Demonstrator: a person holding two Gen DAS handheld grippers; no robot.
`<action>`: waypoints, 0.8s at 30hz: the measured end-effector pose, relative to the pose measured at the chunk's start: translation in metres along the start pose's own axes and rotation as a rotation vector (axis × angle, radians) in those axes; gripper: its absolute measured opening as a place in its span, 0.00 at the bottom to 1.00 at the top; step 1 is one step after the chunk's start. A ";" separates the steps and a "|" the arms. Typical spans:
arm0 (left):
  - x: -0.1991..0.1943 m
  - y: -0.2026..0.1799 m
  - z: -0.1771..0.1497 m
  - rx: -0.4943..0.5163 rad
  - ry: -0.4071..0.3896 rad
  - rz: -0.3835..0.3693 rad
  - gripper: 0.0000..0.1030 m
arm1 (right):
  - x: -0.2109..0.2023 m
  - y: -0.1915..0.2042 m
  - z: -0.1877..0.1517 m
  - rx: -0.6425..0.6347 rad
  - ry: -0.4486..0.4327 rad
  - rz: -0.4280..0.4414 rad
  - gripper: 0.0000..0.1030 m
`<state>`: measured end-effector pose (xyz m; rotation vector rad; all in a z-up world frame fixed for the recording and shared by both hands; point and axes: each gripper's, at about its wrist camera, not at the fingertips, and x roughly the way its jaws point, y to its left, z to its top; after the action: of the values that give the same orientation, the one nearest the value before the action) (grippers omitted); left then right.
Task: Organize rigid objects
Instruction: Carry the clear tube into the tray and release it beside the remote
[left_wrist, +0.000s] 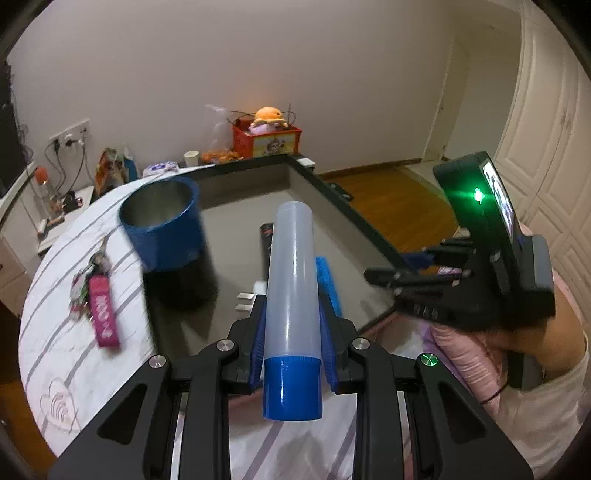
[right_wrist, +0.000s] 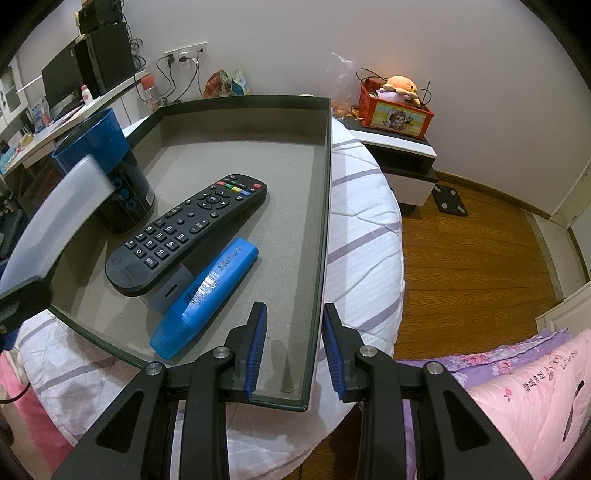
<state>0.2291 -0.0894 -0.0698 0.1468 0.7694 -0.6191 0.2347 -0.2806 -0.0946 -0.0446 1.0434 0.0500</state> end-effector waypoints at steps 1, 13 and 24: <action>0.003 -0.004 0.004 0.009 -0.002 0.004 0.25 | 0.000 0.000 0.000 0.001 -0.001 0.002 0.31; 0.040 -0.033 0.028 0.080 0.039 0.000 0.25 | 0.000 0.000 0.000 0.008 -0.007 0.010 0.32; 0.073 -0.025 0.026 0.110 0.119 0.007 0.25 | 0.000 0.001 -0.001 0.009 -0.009 0.012 0.32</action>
<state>0.2710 -0.1535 -0.0992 0.2888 0.8499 -0.6505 0.2335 -0.2794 -0.0950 -0.0295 1.0347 0.0563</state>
